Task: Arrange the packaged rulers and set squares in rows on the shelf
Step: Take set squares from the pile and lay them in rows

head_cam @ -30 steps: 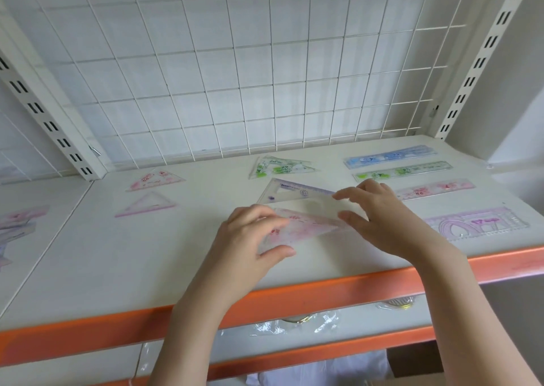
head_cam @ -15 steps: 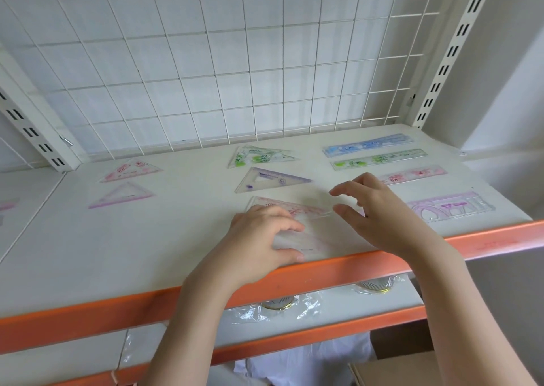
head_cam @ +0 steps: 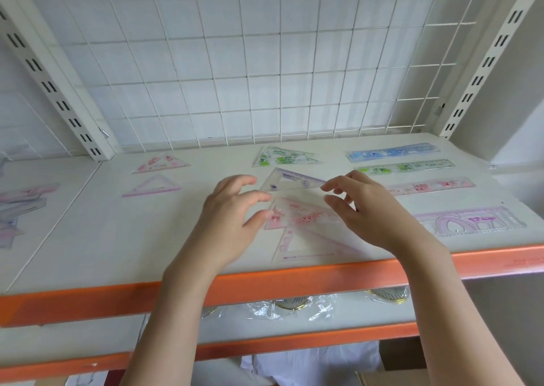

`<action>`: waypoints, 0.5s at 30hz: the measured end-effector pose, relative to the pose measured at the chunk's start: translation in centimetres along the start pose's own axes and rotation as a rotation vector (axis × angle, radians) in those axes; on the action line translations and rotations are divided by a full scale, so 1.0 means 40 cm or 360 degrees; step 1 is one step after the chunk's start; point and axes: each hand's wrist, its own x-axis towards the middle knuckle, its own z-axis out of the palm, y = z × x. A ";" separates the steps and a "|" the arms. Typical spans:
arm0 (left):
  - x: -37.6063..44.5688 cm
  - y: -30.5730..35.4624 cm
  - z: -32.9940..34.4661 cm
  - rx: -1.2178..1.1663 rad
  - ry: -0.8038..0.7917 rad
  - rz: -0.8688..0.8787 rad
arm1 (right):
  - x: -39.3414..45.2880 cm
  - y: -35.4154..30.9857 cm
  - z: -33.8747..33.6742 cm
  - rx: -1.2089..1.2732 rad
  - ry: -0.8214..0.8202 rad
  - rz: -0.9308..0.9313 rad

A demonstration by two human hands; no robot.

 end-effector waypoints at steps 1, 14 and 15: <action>-0.006 -0.016 -0.012 0.0037 0.0020 -0.0039 | 0.009 -0.012 0.007 0.0008 -0.0001 -0.0028; -0.162 -0.273 -0.187 0.0275 0.0289 -0.0537 | 0.122 -0.267 0.185 0.0067 -0.0223 -0.0333; -0.174 -0.291 -0.200 0.0292 0.0306 -0.0554 | 0.129 -0.290 0.200 0.0067 -0.0241 -0.0358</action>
